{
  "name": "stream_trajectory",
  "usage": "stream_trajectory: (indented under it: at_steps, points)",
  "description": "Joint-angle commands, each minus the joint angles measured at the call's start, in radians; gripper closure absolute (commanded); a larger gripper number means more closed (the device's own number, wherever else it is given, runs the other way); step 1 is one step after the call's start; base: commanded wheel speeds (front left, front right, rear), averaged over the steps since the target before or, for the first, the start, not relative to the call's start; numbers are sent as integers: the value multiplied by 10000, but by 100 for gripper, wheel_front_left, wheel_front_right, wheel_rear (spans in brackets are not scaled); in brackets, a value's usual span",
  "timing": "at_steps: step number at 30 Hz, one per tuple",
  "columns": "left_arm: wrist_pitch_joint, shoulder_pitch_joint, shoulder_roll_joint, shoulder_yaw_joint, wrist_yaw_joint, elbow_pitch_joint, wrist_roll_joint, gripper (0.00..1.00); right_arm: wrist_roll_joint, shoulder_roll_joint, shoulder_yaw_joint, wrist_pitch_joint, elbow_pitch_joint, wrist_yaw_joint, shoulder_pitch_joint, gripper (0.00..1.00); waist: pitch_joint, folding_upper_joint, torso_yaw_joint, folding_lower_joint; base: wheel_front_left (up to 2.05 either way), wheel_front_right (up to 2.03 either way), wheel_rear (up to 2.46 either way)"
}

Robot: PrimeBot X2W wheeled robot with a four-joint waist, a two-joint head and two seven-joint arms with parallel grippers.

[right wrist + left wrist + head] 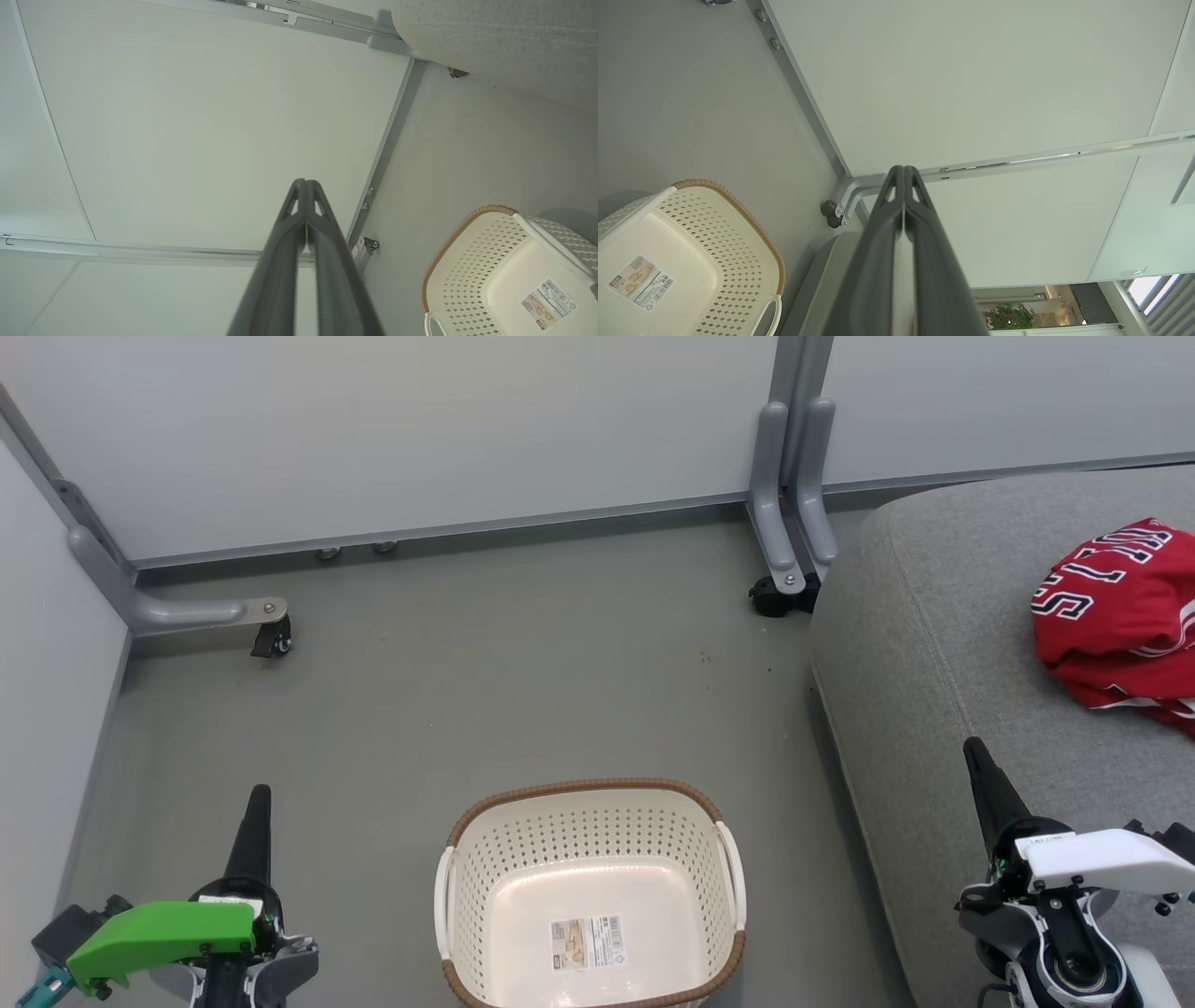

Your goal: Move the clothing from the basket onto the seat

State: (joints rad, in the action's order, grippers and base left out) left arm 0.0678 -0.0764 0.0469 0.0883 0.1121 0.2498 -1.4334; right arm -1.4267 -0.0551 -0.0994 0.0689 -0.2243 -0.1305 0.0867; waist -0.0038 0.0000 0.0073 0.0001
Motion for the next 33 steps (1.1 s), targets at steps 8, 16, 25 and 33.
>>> stream_trajectory:
  at_steps: [8, 16, 25, 33]
  points:
    - [199, -291, 53, 127, 121, -63, -720, 100, -754, 2, -83, 198, -84, -5, 192, 100, 23, 0, -24, -1, 0, 0, 0]
    - [350, -335, 56, 215, 163, -58, -1259, 100, -1318, 28, -126, 351, -154, -4, 241, 100, 44, 0, -47, -1, 0, 0, 0]
    - [503, -394, 60, 289, 229, -56, -1849, 100, -1915, 54, -174, 504, -234, -4, 259, 100, 69, 0, -72, -1, 0, 0, 0]
    - [503, -380, 58, 281, 219, -54, -1810, 100, -1877, 49, -170, 498, -227, -4, 252, 100, 69, 0, -72, -1, 0, 0, 0]
